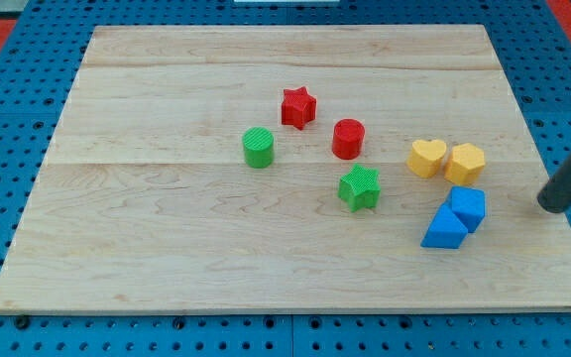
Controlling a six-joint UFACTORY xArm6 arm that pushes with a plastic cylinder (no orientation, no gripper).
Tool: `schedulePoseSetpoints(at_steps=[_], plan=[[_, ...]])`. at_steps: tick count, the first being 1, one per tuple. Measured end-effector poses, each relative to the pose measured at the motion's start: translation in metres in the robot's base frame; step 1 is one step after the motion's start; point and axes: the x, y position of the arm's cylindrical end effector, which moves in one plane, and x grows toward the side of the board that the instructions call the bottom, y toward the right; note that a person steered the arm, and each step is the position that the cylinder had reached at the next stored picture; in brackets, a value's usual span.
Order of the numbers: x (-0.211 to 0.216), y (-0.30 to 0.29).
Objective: Make a group of red blocks and yellow blocks
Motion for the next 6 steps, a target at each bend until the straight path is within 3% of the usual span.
schedulePoseSetpoints(at_steps=[2, 4, 6], plan=[[-0.030, -0.036], [-0.033, -0.152], [-0.051, -0.187]])
